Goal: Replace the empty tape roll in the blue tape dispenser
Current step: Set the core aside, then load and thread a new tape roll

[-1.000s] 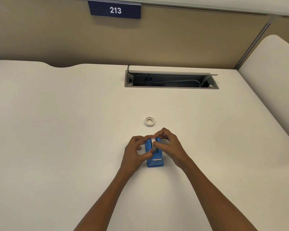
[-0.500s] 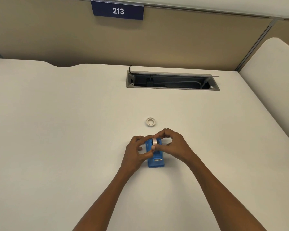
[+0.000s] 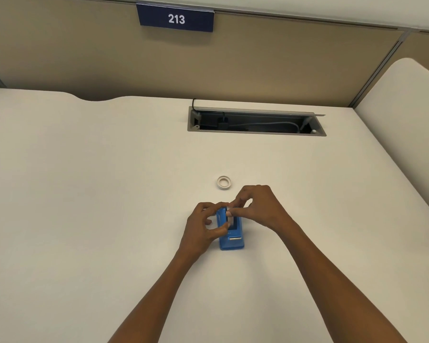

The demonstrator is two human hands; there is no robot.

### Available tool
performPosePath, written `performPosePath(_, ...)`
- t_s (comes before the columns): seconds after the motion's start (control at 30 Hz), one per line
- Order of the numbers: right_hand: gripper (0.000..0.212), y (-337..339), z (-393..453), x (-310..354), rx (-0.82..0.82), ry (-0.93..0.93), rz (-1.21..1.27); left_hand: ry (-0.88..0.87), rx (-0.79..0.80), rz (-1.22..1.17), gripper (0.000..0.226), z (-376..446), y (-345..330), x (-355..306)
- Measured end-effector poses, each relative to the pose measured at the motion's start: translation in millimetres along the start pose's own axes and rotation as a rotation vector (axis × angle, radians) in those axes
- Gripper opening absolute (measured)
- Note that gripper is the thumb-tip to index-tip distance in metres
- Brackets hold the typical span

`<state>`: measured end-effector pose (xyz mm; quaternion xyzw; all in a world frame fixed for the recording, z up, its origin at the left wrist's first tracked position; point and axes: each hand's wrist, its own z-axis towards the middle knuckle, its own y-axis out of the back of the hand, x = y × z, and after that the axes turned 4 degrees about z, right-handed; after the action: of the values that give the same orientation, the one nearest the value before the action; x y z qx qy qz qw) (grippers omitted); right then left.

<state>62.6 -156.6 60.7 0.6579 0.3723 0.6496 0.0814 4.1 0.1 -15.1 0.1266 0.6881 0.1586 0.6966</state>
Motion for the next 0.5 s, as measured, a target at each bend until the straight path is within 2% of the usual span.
performPosePath(0.23,0.015,-4.7,-4.2,4.4,-0.022,0.034,-0.141,0.003,0.005,0.01,0.053,1.7,-1.2,3.4)
performPosePath(0.4,0.021,-9.4,-16.4,1.3,-0.019,0.152,-0.292,-0.011,0.005,0.002,0.054,2.1,-0.5,3.4)
performPosePath(0.5,0.017,-9.9,-23.4,0.8,-0.032,0.245,-0.4,-0.013,0.01,-0.002,0.049,2.5,-0.4,2.8)
